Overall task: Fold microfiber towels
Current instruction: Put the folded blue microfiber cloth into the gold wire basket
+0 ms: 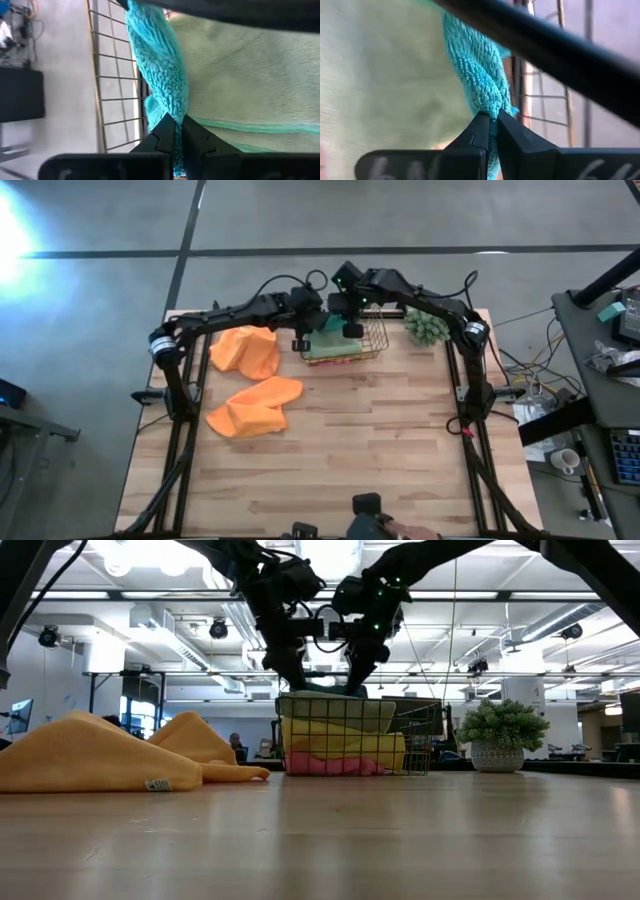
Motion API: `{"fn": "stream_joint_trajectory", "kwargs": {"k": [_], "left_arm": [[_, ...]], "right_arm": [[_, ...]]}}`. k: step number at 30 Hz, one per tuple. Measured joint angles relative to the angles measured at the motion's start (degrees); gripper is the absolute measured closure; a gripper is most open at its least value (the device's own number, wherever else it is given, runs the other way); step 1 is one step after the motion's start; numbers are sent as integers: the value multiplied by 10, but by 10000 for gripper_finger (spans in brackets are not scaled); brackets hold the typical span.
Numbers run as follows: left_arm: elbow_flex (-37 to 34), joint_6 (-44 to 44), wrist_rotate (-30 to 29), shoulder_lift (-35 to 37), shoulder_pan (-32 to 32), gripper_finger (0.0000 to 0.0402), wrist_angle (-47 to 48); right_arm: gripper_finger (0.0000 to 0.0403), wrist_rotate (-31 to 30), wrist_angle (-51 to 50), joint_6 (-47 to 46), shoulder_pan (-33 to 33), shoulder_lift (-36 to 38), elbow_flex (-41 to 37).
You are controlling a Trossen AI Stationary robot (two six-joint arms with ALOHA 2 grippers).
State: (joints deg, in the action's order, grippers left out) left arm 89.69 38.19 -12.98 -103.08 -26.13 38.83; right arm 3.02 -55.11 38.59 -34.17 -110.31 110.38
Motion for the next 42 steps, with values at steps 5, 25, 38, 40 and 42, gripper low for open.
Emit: {"fn": "stream_joint_trajectory", "kwargs": {"k": [5, 25, 38, 40, 42], "left_arm": [[0, -31, 37, 1, 0, 401, 18], [4, -81, 98, 12, 18, 257, 95], [0, -209, 61, 136, 13, 249, 158], [-15, -243, 60, 155, 13, 249, 165], [-36, -267, 60, 173, 14, 249, 180]], "right_arm": [[389, 30, -17, -24, 2, -7, -1], [280, 101, -98, -34, 25, -7, 11], [275, 121, 3, -89, 8, -21, 36], [278, 144, 4, -114, 5, -36, 34], [282, 164, 4, -131, 7, -48, 34]]}}
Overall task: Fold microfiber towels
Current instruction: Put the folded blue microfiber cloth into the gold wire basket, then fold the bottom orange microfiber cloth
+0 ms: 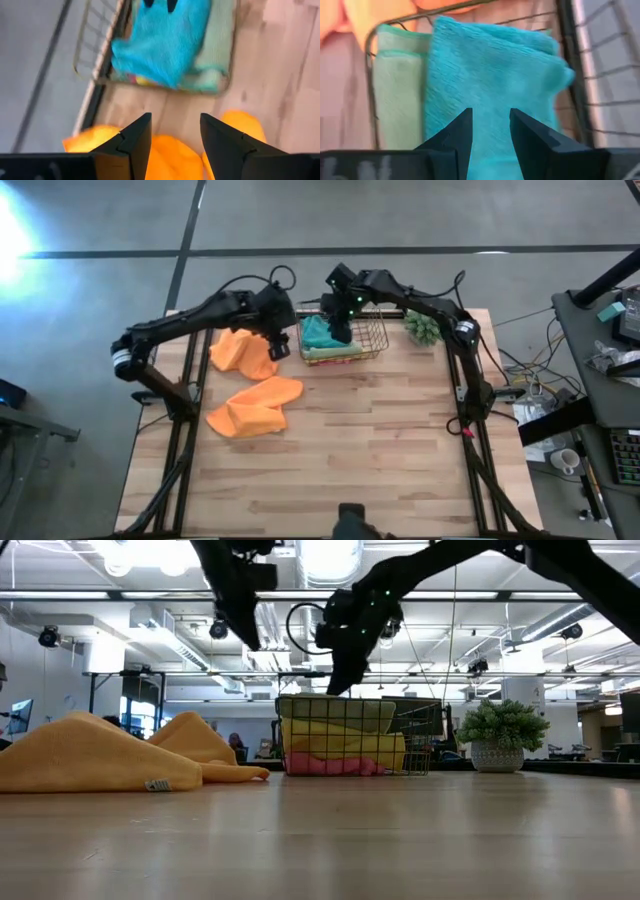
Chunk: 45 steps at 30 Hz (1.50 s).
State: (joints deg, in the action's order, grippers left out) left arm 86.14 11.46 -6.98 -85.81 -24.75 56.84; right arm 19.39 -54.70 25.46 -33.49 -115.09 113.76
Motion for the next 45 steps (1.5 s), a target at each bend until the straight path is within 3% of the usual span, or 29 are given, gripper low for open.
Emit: {"fn": "stream_joint_trajectory", "kwargs": {"k": [13, 21, 31, 36, 40, 45], "left_arm": [[-194, -111, -4, 102, 0, 249, -3], [-219, -112, -4, 109, 0, 249, -3], [-244, -116, 22, 145, 18, 249, 59], [-253, -156, 40, 185, 46, 249, 71], [-290, -186, 54, 223, 80, 249, 60], [-354, -222, 59, 265, 130, 249, 49]], "right_arm": [[299, 7, -20, 0, 21, -67, 0], [305, 0, -55, -12, 22, -83, 20], [332, -7, -152, -103, 31, -21, 115], [335, 61, -170, -129, 73, -6, 96], [335, 61, -155, -129, 126, -6, 59], [335, 61, -61, -126, 205, -7, 9]]}}
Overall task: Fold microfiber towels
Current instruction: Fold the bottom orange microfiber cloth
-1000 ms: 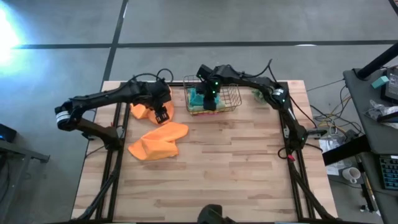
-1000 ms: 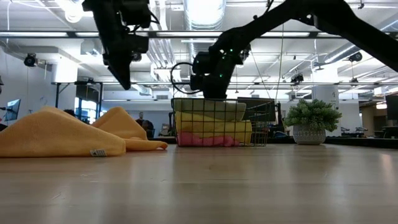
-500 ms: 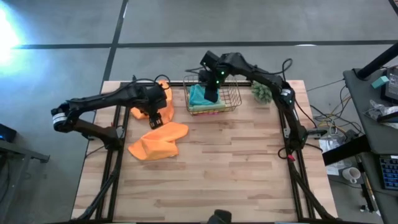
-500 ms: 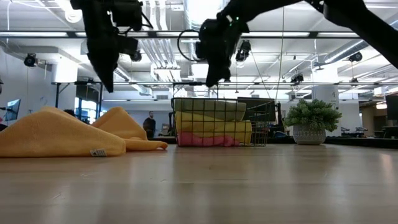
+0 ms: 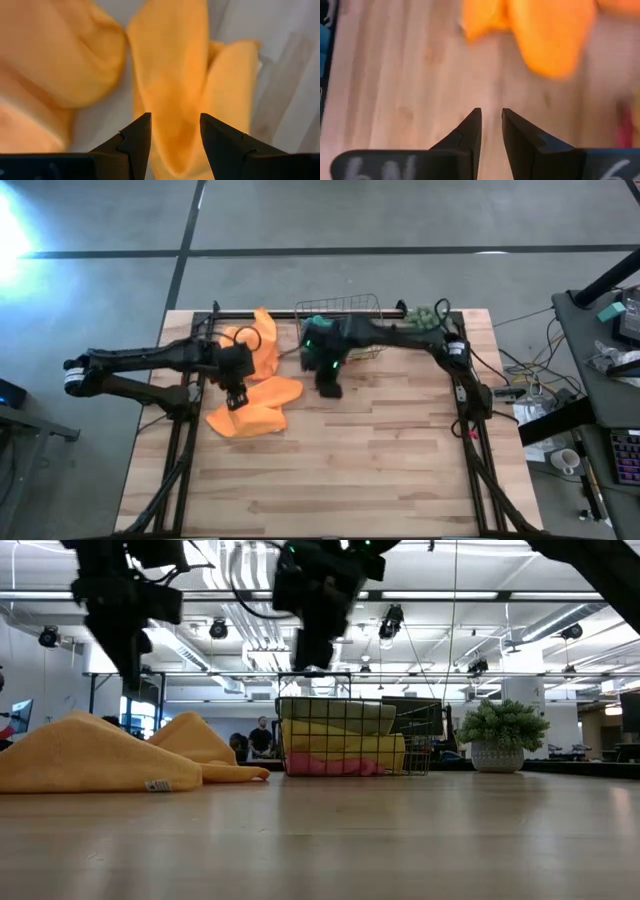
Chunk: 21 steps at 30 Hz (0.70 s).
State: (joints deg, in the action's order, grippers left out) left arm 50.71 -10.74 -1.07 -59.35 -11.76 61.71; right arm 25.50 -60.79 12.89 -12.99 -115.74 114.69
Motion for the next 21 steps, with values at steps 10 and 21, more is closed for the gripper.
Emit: {"fn": "stream_joint_trajectory", "kwargs": {"k": [10, 21], "left_arm": [[-57, -114, 29, 73, 113, 249, 1], [-62, -190, 29, 83, 196, 249, 8]], "right_arm": [[334, -38, 278, 9, 93, 0, -89], [273, -67, 378, 52, 129, -24, -140]]}}
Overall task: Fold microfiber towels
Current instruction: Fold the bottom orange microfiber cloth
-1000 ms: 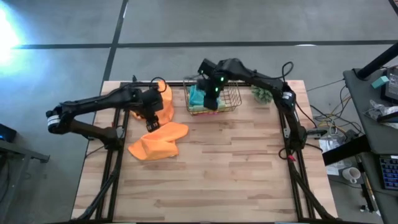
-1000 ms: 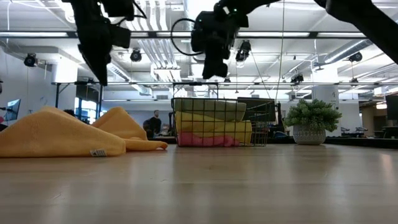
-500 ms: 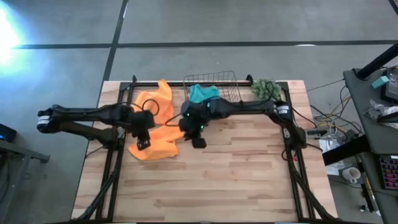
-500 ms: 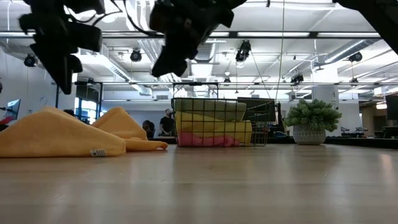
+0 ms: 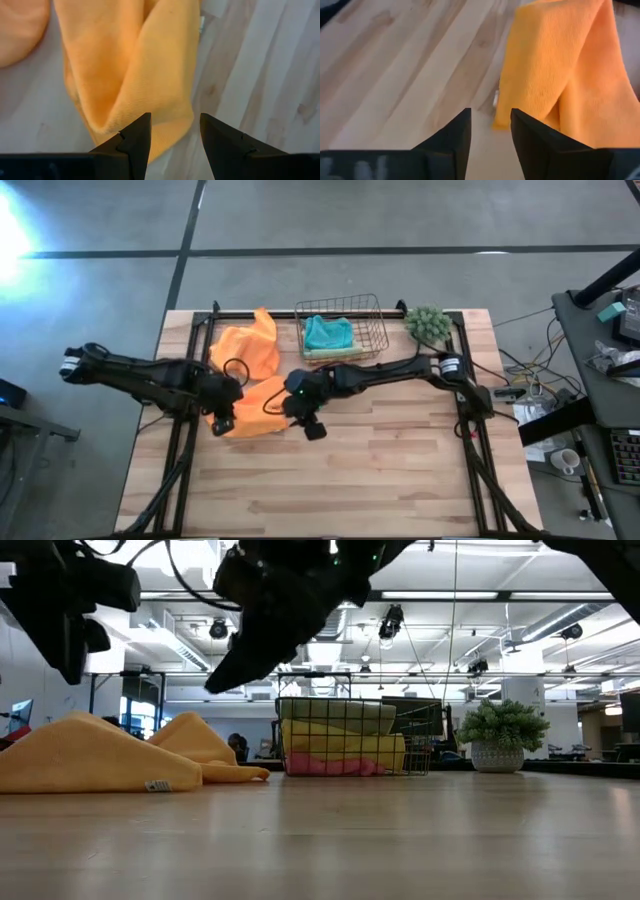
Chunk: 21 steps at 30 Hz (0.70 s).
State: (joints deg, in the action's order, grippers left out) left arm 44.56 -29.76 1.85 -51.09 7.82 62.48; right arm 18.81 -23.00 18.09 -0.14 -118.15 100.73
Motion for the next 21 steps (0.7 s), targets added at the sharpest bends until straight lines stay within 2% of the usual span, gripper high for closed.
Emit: {"fn": "stream_joint_trajectory", "kwargs": {"k": [4, 13, 16, 21], "left_arm": [[0, -13, 0, -10, 19, 249, 0], [0, -15, -1, -32, 31, 249, 0], [0, -15, -1, -34, 31, 249, 1], [0, -15, -1, -32, 32, 249, 2]], "right_arm": [[266, 0, 49, 25, 4, -35, 1], [275, -20, 57, 71, 12, -113, 71], [273, -62, 38, 68, 11, -148, 107], [271, -54, -56, 55, 9, -189, 171]]}}
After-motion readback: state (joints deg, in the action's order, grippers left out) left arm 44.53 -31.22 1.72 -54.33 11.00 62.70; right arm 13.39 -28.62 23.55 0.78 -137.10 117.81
